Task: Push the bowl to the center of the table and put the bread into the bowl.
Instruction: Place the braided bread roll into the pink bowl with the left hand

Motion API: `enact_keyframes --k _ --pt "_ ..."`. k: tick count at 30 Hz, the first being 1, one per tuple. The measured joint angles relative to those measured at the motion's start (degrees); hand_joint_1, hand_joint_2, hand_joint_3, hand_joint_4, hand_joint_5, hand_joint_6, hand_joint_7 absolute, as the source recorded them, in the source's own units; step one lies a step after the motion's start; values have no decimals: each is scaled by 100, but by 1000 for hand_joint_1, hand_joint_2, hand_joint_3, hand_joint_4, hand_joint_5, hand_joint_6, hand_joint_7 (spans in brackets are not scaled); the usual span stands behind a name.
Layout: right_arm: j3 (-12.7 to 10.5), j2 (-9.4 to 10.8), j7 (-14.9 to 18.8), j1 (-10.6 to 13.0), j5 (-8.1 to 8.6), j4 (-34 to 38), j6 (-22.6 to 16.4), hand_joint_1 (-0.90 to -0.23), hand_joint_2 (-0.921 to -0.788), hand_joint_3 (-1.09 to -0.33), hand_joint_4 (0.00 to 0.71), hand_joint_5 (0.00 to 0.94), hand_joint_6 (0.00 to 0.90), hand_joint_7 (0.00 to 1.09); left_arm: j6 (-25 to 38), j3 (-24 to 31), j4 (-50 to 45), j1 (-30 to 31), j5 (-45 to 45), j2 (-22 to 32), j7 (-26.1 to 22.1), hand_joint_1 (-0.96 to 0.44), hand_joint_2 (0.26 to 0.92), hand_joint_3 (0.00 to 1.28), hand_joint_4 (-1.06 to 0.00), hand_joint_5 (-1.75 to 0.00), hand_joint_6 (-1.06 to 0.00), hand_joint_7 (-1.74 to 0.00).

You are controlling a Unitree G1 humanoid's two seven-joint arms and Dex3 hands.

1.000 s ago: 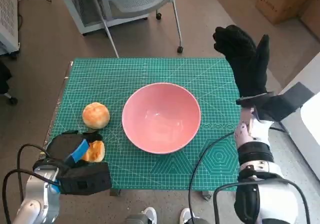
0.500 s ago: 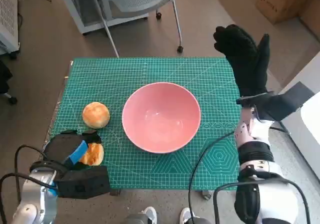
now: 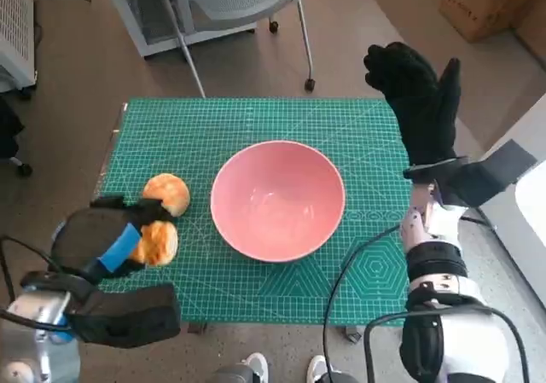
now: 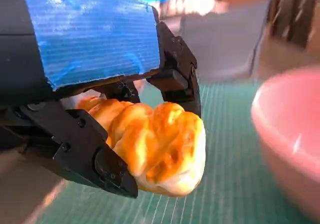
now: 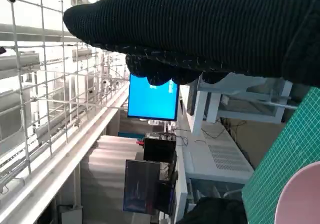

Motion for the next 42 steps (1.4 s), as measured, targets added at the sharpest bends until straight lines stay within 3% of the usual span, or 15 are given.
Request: enact_keyframes --k 6,11,23,30,42 --pt "-1 4 2 0 1 -2 1 -689 -921 -757 150 1 330 3 -119 87 -137 -811 -2 125 -160 4 889 3 -818 -1075 -789 -945" --pt "-8 8 15 3 11 -8 1 -683 -921 -756 152 2 335 5 -407 -66 -2 -1637 -7 120 -121 4 898 13 -780 -1024 -759 -1067" --pt "-23 31 129 20 38 -38 25 -691 -921 -742 157 3 340 6 -1479 -1214 1592 -3210 -43 -504 521 3 892 1 -824 -977 -773 -1042" --pt "-28 -1 167 43 50 -93 26 -694 -921 -741 158 2 339 5 -1927 -1607 2549 -3617 -102 -851 887 3 888 7 -838 -1066 -768 -946" --pt "-56 -62 183 124 55 -171 -29 -663 -921 -753 162 3 330 0 -2224 -2019 3733 -3760 -216 -1258 1026 2 908 9 -795 -1120 -717 -1000"
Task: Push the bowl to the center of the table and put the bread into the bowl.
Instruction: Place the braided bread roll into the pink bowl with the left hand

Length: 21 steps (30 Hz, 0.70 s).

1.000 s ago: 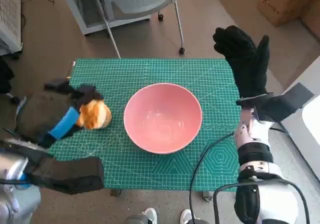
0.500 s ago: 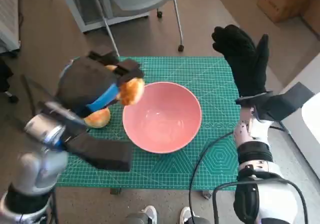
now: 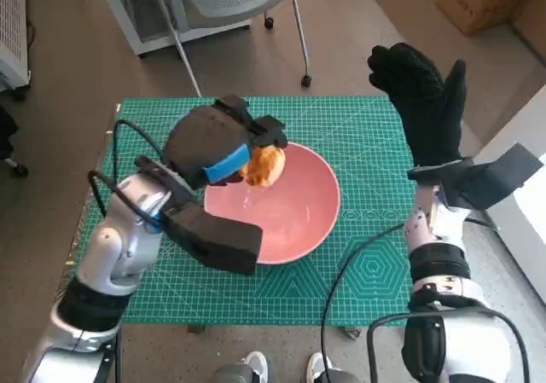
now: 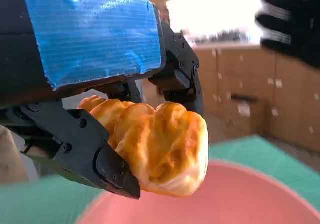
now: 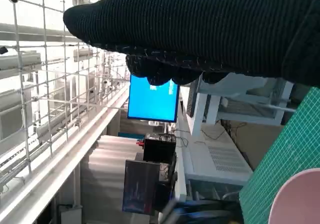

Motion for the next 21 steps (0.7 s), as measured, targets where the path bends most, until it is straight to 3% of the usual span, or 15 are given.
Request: enact_keyframes --k 4,7,8,9,11,14,21 --pt "-32 1 0 20 50 -11 -2 -658 -921 -754 162 2 327 0 -32 -51 218 -33 -25 -70 7 2 917 51 -709 -1232 -675 -1020" --pt "-59 -1 0 33 71 -15 -7 -654 -921 -755 165 4 324 0 35 -52 309 -37 -76 -110 -10 2 920 160 -576 -1327 -540 -1201" --pt "-63 -1 0 40 82 -19 -12 -652 -921 -757 168 5 323 0 84 -47 330 -37 -109 -132 -32 10 901 145 -493 -986 -469 -929" --pt "-67 -1 0 48 93 -22 -16 -651 -921 -757 169 5 322 0 168 -40 338 -37 -171 -161 -90 13 900 128 -489 -816 -469 -784" --pt "-71 -1 -2 64 116 -26 -30 -648 -921 -759 171 6 323 1 377 -23 339 -37 -261 -245 -239 -25 855 58 -374 -340 -416 -358" --pt "-63 2 -15 71 119 -28 -53 -642 -921 -762 175 7 324 1 721 -18 307 -31 -379 -334 -489 -84 816 23 -248 -111 -357 -135" --pt "-29 1 -92 76 117 -30 -123 -646 -921 -765 177 5 323 1 973 -2 67 12 -570 -280 -782 -243 774 2 -98 -10 -295 -13"
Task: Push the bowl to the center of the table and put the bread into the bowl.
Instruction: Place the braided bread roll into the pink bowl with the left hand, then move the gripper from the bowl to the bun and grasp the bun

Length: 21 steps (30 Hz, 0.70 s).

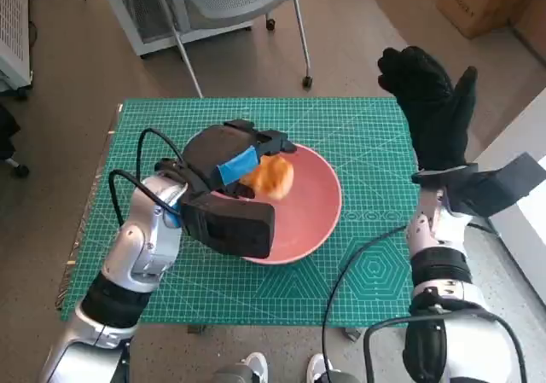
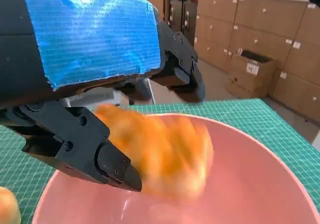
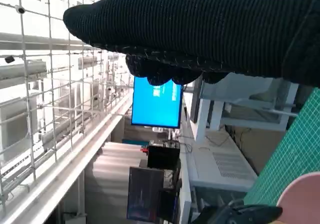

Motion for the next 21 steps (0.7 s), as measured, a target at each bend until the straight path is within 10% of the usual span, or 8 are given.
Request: enact_keyframes --k 21 --pt "151 13 19 2 -4 22 35 -665 -921 -748 116 0 281 0 -472 649 -1642 823 -187 767 162 -571 782 2 -35 -4 -282 -10"
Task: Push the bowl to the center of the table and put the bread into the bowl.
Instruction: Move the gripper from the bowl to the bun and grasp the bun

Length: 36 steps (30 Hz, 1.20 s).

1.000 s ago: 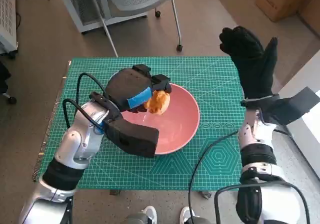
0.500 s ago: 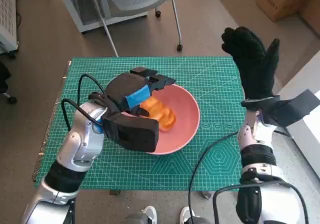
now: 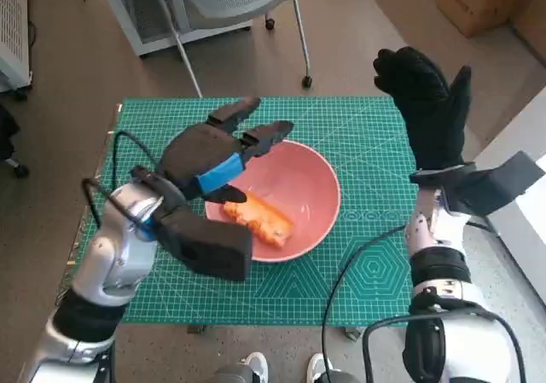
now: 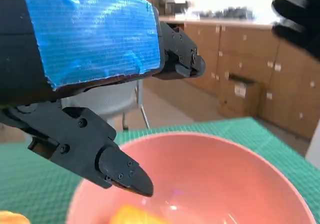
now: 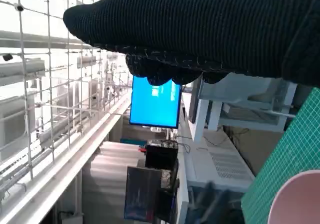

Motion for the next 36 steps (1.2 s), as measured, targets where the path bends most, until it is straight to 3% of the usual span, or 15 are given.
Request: enact_keyframes --k 4,10,18,26,36 --pt "15 -12 -4 2 0 3 4 -666 -921 -748 112 0 280 0 30 602 -724 373 -176 287 -87 -555 758 0 -65 -14 -310 -20" --pt "15 -21 4 4 8 10 37 -655 -921 -750 113 1 280 0 455 1420 -1396 797 -246 580 -295 -346 684 6 -83 -9 -331 -18" --pt "-54 -21 251 2 77 24 157 -668 -921 -749 128 7 282 1 1182 2016 -1689 1486 -365 907 -962 -181 669 2 -32 -1 -295 -2" --pt "-150 -16 485 -2 174 31 215 -675 -921 -748 114 0 271 0 1664 2142 -1699 1890 -416 1080 -1371 -8 673 3 -12 -1 -274 0" --pt "-193 -17 602 -54 201 60 237 -674 -921 -749 112 0 268 0 1946 1901 -1371 1972 -408 1102 -1512 15 678 5 -1 0 -246 0"
